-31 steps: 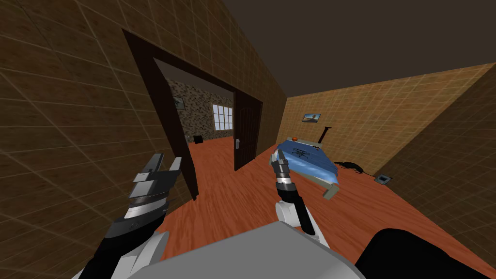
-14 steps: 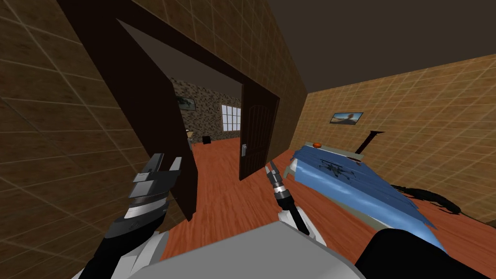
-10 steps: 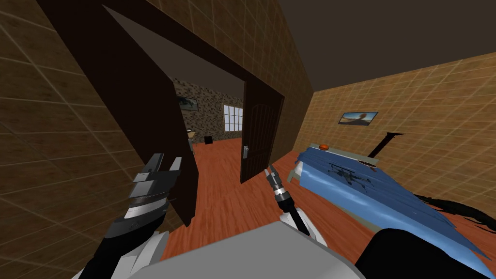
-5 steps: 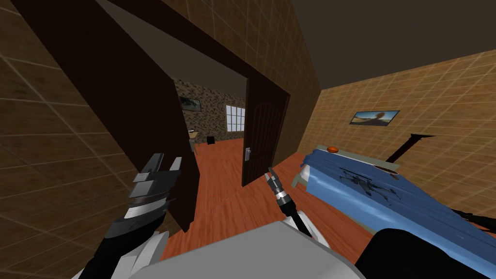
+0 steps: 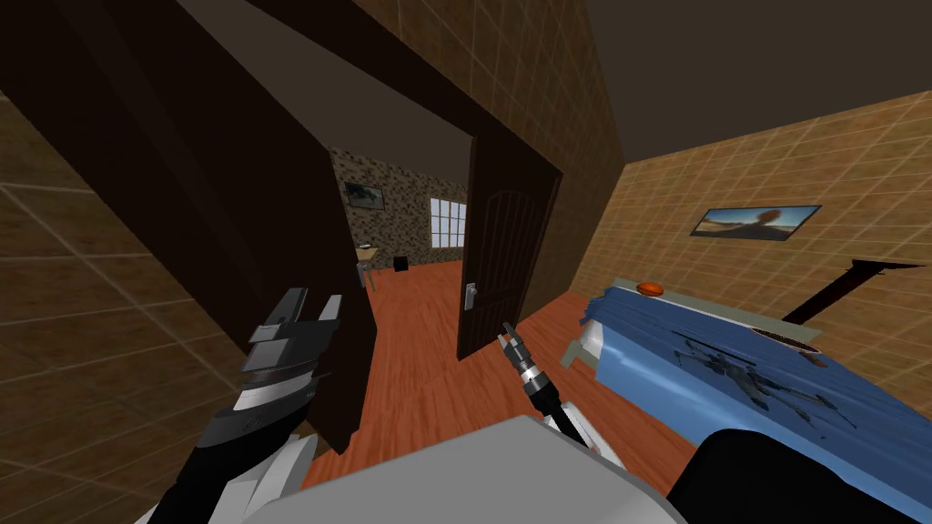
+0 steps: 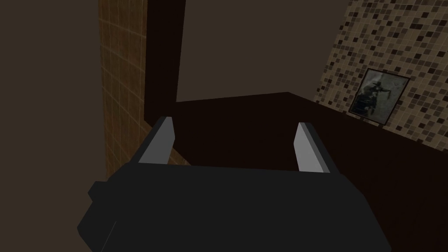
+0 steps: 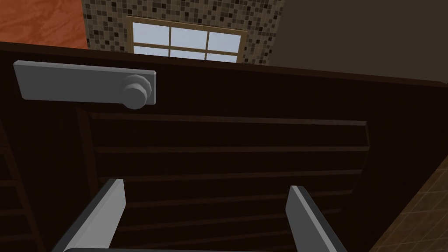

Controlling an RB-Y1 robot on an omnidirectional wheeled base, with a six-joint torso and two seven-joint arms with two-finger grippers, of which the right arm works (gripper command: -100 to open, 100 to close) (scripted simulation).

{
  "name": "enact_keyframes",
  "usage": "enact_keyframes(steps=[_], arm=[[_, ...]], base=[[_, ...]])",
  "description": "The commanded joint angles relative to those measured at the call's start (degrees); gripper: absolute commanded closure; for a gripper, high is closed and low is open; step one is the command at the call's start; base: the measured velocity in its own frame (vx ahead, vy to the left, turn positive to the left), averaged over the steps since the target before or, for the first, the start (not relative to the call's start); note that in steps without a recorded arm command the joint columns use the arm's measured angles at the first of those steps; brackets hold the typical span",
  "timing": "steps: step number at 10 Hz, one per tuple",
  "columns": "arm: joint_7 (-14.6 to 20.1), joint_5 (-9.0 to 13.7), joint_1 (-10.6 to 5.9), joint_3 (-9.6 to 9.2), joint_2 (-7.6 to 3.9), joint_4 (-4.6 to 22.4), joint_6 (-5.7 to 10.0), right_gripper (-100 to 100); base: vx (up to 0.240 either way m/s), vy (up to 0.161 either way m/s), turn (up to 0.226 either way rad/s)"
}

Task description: Push the door open

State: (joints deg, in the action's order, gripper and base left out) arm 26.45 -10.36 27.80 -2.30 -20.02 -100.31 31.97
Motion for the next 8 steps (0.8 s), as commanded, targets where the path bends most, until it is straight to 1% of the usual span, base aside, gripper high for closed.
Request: enact_keyframes(steps=[1,5,8], arm=[[1.93,-0.83,-0.13,-0.02,-1.09,1.93,0.56,-100],[5.66,-2.72,-0.08,-0.21,-3.16,5.9,1.79,-100],[8.14,-3.99,-0.05,-0.33,-4.54,8.55,2.61,-100]], base=[[0.219,-0.082,0.086],[0.185,-0.044,0.077],[0.209,-0.073,0.065]])
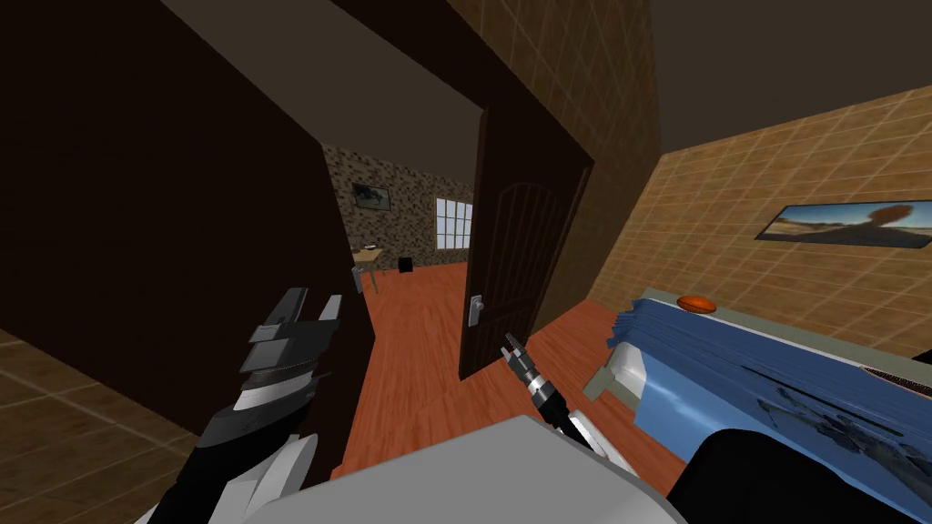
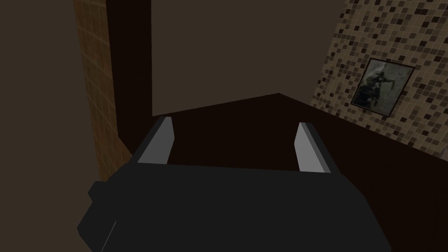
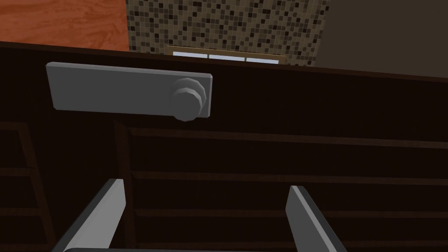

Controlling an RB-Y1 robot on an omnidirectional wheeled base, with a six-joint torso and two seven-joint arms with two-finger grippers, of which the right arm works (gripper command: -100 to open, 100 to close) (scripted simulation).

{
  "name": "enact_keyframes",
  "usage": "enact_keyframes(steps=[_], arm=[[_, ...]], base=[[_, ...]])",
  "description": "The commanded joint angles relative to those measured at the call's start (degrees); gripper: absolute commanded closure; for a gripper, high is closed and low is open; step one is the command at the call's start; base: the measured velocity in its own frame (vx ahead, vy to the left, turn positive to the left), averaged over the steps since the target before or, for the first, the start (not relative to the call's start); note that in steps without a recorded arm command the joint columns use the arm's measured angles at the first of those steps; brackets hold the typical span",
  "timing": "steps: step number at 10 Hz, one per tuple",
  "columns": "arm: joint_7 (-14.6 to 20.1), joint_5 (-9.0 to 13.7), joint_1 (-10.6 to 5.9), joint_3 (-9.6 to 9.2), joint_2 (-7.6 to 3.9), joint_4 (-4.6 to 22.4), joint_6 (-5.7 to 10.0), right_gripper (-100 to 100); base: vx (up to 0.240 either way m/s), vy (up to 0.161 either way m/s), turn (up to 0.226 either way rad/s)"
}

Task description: Push the door open

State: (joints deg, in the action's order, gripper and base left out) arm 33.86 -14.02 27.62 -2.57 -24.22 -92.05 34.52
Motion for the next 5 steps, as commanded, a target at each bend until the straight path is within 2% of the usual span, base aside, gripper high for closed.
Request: enact_keyframes(steps=[1,2,3,5], arm=[[1.45,-0.69,0.14,-0.09,-0.75,1.07,0.3,-100],[2.24,-1.09,0.15,-0.14,-1.18,1.9,0.56,-100],[1.64,-0.84,0.2,-0.11,-0.9,1.3,0.38,-100],[1.44,-0.52,-1.18,0.0,-0.52,2.38,-0.51,-100]], base=[[0.239,-0.067,0.071],[0.242,-0.06,0.049],[0.109,-0.031,0.014],[0.179,0.014,0.073]])
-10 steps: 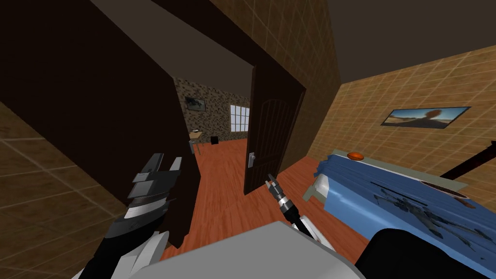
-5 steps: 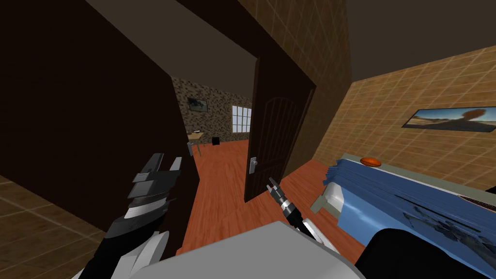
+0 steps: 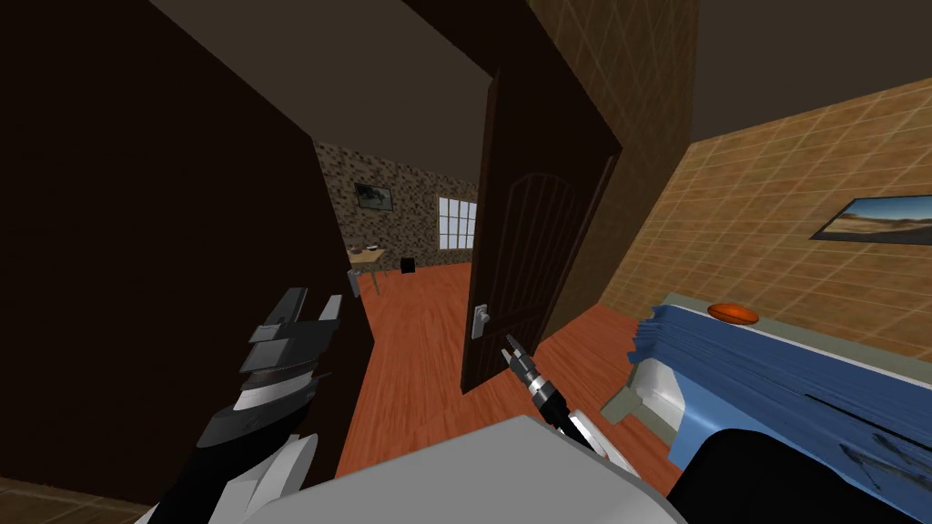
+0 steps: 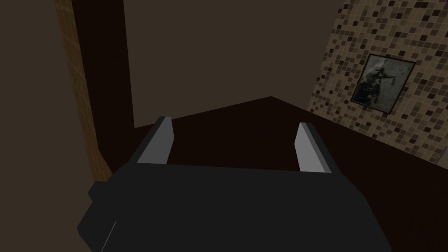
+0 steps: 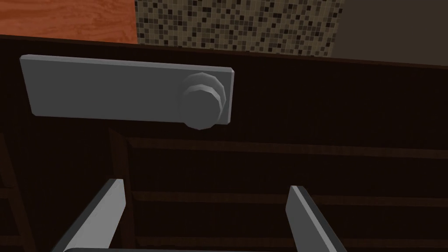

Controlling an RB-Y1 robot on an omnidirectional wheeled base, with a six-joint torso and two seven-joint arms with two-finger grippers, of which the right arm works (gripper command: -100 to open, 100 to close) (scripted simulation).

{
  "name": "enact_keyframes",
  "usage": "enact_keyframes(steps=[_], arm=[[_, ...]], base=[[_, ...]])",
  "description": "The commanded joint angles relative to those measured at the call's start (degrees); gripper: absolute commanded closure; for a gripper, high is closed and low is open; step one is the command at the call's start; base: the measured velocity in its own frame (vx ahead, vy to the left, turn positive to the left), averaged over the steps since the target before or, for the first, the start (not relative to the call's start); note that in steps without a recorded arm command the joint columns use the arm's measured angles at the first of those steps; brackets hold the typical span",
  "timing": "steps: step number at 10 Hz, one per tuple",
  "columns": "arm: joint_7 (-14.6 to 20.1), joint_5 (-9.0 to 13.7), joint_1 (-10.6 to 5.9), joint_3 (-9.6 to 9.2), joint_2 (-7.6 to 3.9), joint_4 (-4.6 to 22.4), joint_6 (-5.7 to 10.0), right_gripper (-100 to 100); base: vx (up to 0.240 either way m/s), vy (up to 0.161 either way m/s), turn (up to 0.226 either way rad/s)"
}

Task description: Push the door open

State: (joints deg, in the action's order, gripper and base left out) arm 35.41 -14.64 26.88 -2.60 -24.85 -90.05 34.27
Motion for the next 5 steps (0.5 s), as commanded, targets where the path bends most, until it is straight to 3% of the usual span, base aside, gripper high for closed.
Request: enact_keyframes(steps=[1,5], arm=[[-0.28,0.26,-1.06,0.08,0.3,0.83,-0.68,-100],[-0.98,0.92,-3.6,0.27,1.09,2.71,-2.37,-100]], base=[[0.195,0.036,0.069],[0.196,0.055,0.067]])
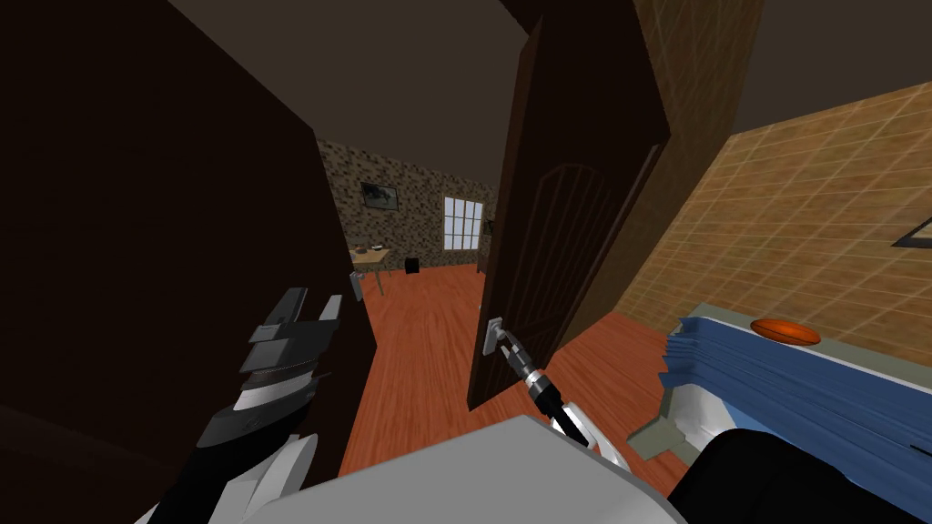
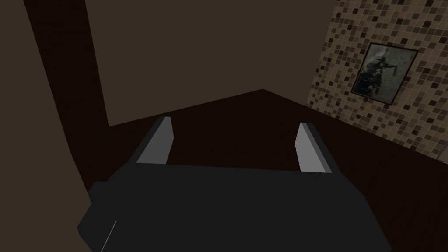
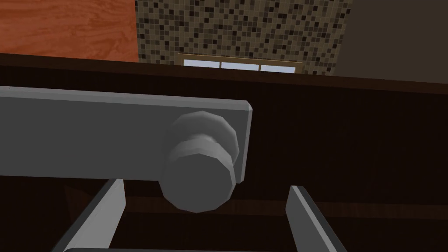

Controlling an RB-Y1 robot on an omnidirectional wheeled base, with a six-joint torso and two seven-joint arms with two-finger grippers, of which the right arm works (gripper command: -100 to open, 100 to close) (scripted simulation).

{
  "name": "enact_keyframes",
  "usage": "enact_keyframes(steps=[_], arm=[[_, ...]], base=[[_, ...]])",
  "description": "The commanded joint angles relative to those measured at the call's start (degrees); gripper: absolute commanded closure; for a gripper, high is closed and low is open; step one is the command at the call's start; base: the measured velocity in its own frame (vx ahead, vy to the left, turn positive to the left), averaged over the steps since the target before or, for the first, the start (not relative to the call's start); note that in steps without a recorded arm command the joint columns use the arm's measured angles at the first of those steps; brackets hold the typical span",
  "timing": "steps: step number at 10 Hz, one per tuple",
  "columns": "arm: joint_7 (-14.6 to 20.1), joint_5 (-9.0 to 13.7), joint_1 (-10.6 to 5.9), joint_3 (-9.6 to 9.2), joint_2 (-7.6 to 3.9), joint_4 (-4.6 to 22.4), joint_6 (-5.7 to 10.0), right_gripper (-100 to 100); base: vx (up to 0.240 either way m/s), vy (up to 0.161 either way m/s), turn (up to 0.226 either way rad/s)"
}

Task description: Push the door open

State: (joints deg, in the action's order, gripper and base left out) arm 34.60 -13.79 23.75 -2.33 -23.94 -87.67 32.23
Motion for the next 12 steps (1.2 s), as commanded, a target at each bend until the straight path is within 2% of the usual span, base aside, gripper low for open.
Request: enact_keyframes(steps=[1,2,3,4,9,10,12], arm=[[-0.3,0.19,-0.93,0.02,0.33,0.67,-0.63,-100],[-0.44,0.32,-1.43,0.06,0.48,1.04,-0.97,-100],[-0.34,0.26,-1.22,0.07,0.38,1.11,-0.51,-100],[-0.34,0.26,-1.22,0.07,0.38,1.11,-0.51,100],[-0.34,0.26,-1.22,0.07,0.38,1.11,-0.51,100],[-1.1,0.56,-2.09,0.82,0.87,1.96,-1.26,100],[-1.62,0.79,-2.77,1.33,1.25,2.48,-1.68,100]], base=[[0.191,0.023,0.054],[0.177,0.004,0.06],[0.08,-0.003,0.015],[-0.009,0.0,-0.014],[-0.015,-0.001,-0.001],[0.098,0.007,-0.052],[0.136,0.065,-0.03]])
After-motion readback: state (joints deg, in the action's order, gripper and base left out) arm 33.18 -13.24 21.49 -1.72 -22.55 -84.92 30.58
